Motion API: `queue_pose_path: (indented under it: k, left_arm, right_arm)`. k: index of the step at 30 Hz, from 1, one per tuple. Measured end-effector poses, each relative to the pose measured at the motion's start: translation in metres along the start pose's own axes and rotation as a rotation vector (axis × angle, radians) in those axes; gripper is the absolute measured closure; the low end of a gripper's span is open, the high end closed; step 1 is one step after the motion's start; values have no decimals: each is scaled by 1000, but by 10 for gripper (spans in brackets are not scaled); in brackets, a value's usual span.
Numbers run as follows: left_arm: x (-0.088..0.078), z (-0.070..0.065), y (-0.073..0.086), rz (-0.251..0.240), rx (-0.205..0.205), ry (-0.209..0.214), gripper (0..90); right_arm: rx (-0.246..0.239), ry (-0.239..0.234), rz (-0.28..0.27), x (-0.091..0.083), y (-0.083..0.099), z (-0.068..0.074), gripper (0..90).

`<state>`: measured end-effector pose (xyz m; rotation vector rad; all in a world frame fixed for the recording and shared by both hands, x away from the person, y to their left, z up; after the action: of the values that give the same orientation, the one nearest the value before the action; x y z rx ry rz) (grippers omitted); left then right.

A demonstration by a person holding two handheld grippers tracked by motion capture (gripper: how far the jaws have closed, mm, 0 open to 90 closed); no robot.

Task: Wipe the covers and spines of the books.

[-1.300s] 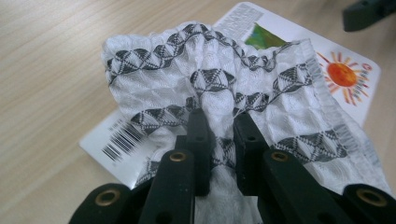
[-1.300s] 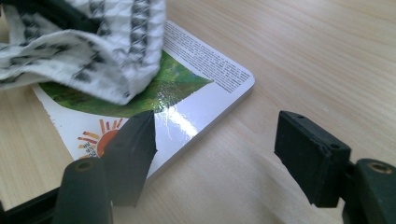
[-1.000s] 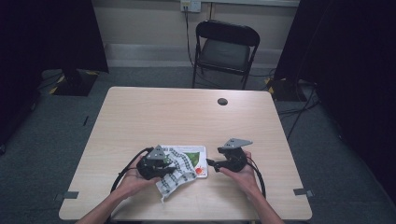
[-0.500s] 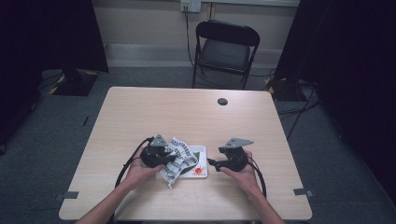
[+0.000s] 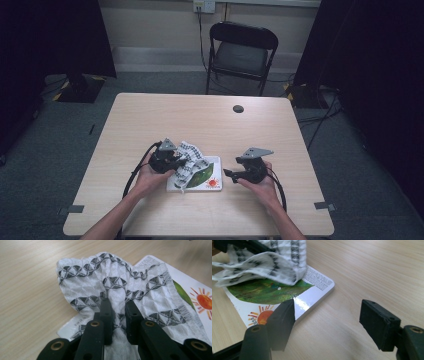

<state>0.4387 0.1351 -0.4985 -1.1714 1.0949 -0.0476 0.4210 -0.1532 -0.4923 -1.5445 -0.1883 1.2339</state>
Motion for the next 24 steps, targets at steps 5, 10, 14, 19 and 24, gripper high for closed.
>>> queue_pose_path:
  k: [5,10,14,19,24]
  left_arm:
    - [-13,-21,12,10,45,63,796]
    - [-25,-38,22,21,92,99,796]
    - [-22,-40,19,29,106,118,790]
    - [-10,-32,7,42,85,83,791]
    - [2,-21,-4,36,49,41,793]
  right_arm:
    - [3,3,2,0,0,-1,283]
    - [2,4,0,-1,0,0,283]
    - [1,5,-2,-2,0,0,283]
    - [6,9,3,0,0,-2,284]
    - [3,4,6,2,1,-1,281]
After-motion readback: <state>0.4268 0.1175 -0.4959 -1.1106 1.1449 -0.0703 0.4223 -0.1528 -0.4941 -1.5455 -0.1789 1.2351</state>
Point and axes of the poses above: each handheld gripper's, and its own axes: x roughly forward along the jaws, y roughly out of its underside, z roughly to its left, the point moved 3 cm from there along x, roughly forward along the jaws, and after that the axes turned 5 degrees about -y, right-handed, at the moved point
